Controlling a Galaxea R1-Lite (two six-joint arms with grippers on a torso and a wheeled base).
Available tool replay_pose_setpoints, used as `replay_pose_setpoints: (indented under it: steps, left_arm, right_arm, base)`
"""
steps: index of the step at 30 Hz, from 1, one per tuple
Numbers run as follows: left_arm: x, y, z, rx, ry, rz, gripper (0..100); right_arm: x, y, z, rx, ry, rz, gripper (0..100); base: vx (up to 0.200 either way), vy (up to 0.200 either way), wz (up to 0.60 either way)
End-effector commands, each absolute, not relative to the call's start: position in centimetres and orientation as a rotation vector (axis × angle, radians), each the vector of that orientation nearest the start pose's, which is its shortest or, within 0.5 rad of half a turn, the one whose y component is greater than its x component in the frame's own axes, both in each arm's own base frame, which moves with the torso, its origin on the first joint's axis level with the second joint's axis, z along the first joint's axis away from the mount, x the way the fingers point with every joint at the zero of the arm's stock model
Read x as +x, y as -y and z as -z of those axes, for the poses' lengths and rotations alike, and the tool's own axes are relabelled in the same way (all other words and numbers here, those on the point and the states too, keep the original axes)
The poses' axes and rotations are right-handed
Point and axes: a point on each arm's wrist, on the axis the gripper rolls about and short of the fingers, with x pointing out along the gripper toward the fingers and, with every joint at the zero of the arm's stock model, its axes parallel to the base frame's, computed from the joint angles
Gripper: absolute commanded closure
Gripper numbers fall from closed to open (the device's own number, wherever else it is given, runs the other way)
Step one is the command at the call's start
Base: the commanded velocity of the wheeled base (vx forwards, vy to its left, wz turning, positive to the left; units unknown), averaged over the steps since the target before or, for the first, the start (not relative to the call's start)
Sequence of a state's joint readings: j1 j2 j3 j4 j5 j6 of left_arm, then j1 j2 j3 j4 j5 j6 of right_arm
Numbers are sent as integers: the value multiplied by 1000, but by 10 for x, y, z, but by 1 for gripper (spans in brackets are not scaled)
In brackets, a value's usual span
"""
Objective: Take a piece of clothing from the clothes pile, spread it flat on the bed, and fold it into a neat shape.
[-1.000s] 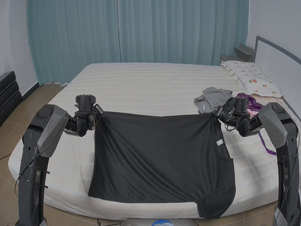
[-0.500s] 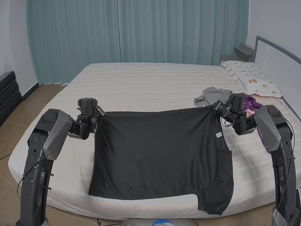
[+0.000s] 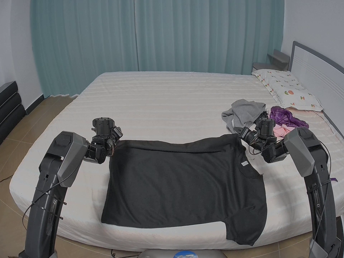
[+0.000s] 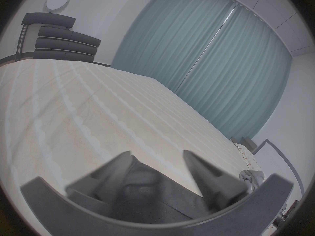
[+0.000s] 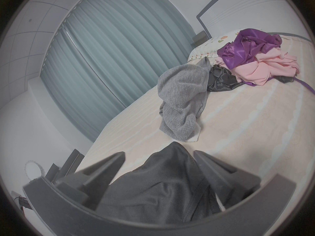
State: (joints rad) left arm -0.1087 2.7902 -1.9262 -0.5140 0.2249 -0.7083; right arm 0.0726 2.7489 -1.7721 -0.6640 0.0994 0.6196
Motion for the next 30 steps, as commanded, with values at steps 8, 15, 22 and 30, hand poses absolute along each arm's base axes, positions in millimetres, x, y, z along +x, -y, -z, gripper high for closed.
replay_pose_setpoints:
  steps: [8,15,22,30]
  left_arm:
    - [519,45,-22,-644,-314,-256,0]
    - [451,40,-52,-675,-390,-174,0]
    - [378,45,-43,-669,-465,-139,0]
    - [326,52,-21,-704,-544,-146,0]
  right_arm:
    - [479,-31,-28,741,-442,-97,0]
    - [405,-32,-39,761,-545,-160,0]
    - [346,-33,-41,776,-573,-158,0]
    - [303,-33,-37,829,-651,-122,0]
  base:
    - [0,0,0]
    - [0,0,0]
    - [0,0,0]
    - [0,0,0]
